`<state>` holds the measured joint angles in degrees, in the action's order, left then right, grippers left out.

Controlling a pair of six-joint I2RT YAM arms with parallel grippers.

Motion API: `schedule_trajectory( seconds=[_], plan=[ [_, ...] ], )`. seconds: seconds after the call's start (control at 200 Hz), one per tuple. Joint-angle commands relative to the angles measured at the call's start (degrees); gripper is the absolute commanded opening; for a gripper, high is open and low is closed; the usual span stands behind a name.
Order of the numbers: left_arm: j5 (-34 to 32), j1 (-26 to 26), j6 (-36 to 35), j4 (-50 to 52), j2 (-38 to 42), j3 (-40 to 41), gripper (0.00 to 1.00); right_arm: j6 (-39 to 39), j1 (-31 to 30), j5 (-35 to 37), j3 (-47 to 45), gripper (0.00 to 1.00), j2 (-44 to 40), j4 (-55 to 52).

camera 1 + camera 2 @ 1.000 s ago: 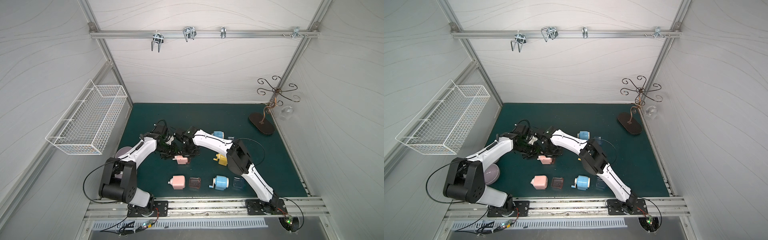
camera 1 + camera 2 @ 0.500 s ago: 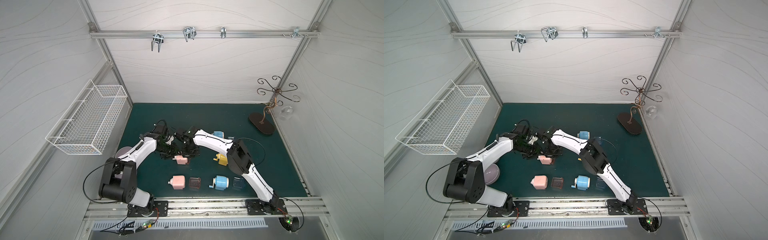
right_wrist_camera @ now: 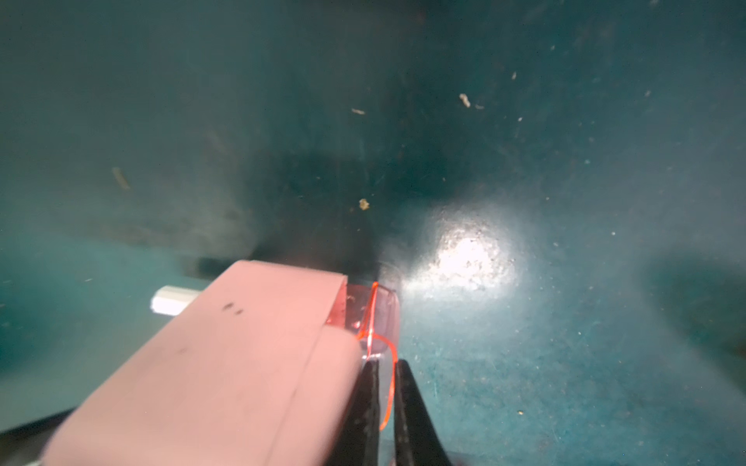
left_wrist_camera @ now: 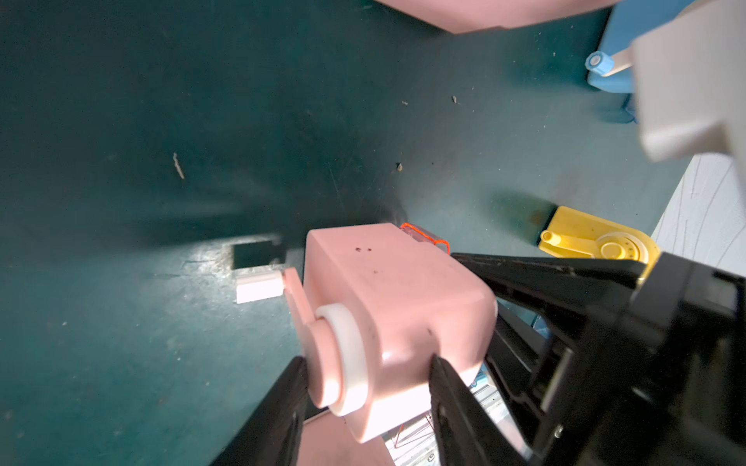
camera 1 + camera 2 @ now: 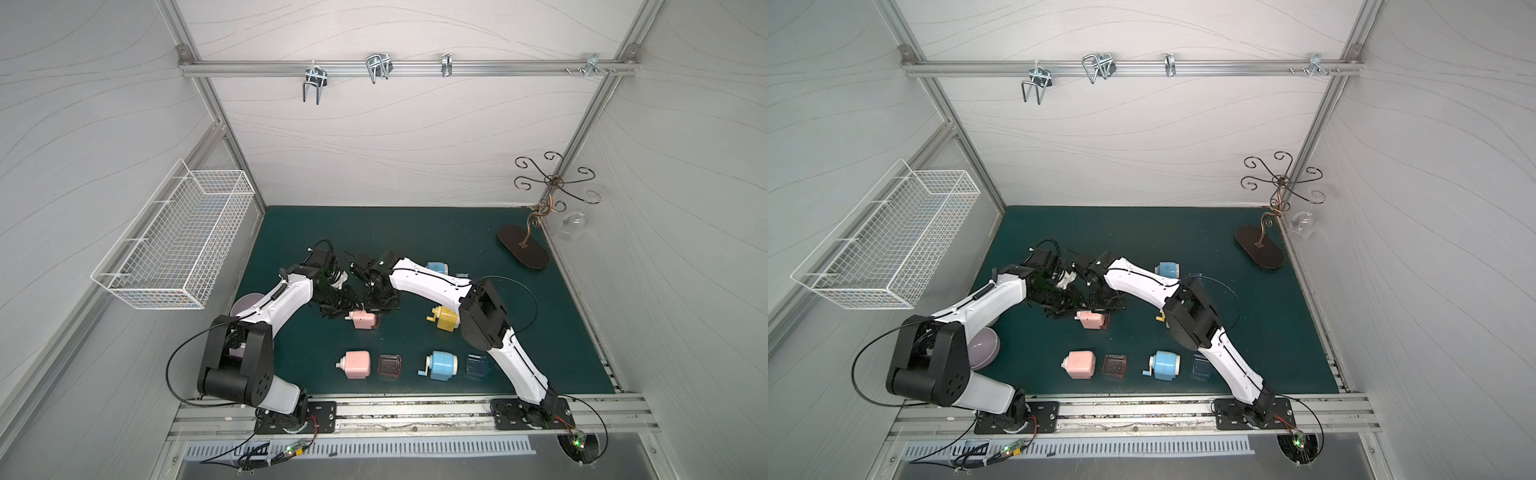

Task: Put the tray back into the pencil sharpener
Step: Close the container of the pencil sharpener.

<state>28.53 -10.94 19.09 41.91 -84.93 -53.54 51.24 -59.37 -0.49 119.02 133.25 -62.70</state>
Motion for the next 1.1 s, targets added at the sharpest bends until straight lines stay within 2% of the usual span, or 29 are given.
schedule_trajectory(
  seconds=[0.0, 0.425, 0.675, 0.921, 0.996, 1.096],
  plan=[
    [-0.43, -0.75, -0.45, 0.14, -1.21, -0.34, 0.51, 0.49, 0.05, -1.15, -0.52, 0.13, -3.51, 3.09],
    [-0.52, -0.77, -0.37, 0.1, -1.3, -0.33, 0.51, 0.27, 1.19, 0.07, -4.86, 0.14, -10.27, 3.11],
    [-0.5, -0.75, -0.37, 0.15, -1.38, -0.33, 0.51, 0.39, 3.26, -0.15, -15.06, 0.13, -16.37, 6.16],
    [-0.59, -0.79, -0.35, 0.16, -1.29, -0.33, 0.51, -0.18, 4.35, -4.0, -26.27, 0.05, -17.99, 16.09],
    [-0.59, -0.78, -0.37, 0.2, -1.3, -0.34, 0.51, 0.06, 4.35, -4.6, -27.66, 0.0, -17.28, 17.73],
    [-0.54, -0.76, -0.36, 0.15, -1.38, -0.31, 0.51, 0.19, 4.44, -5.13, -27.65, 0.0, -15.41, 18.36]
  ],
)
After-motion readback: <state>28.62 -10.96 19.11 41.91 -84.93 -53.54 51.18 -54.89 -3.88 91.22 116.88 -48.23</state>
